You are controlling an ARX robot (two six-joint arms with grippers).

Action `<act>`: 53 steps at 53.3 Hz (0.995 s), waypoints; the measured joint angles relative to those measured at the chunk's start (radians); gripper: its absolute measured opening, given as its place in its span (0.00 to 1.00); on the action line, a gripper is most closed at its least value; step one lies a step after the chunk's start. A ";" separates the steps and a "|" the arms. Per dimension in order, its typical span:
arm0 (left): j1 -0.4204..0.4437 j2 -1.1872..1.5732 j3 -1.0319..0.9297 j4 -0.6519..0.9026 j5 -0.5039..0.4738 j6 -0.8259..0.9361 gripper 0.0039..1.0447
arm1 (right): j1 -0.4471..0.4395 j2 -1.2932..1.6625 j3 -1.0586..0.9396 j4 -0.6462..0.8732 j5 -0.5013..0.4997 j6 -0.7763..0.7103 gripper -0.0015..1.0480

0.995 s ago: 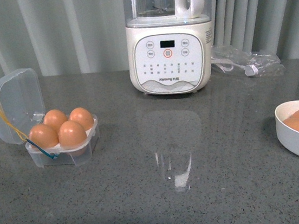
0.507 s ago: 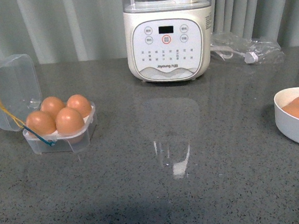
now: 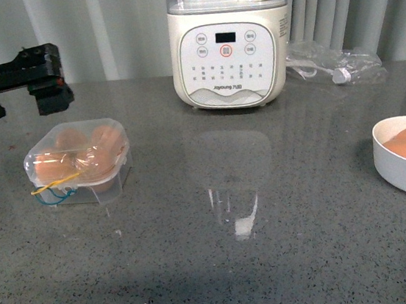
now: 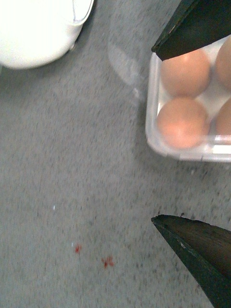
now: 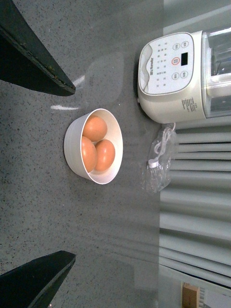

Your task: Put egg into box

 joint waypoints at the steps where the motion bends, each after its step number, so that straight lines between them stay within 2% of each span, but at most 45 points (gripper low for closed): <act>1: -0.006 -0.003 -0.002 -0.003 0.000 0.005 0.94 | 0.000 0.000 0.000 0.000 0.000 0.000 0.93; 8: -0.080 -0.040 -0.023 -0.073 0.056 0.071 0.94 | 0.000 0.000 0.000 0.000 0.000 0.000 0.93; 13: -0.105 -0.051 -0.034 -0.097 0.058 0.114 0.94 | 0.000 0.000 0.000 0.000 0.000 0.000 0.93; 28: -0.111 -0.073 -0.037 -0.171 0.031 0.167 0.94 | 0.000 0.000 0.000 0.000 0.000 0.000 0.93; 45: -0.047 -0.268 -0.036 -0.227 0.098 0.141 0.94 | 0.000 0.000 0.000 0.000 0.000 0.000 0.93; 53: 0.047 -0.484 -0.077 -0.306 0.184 0.149 0.94 | 0.000 0.000 0.000 0.000 0.000 0.000 0.93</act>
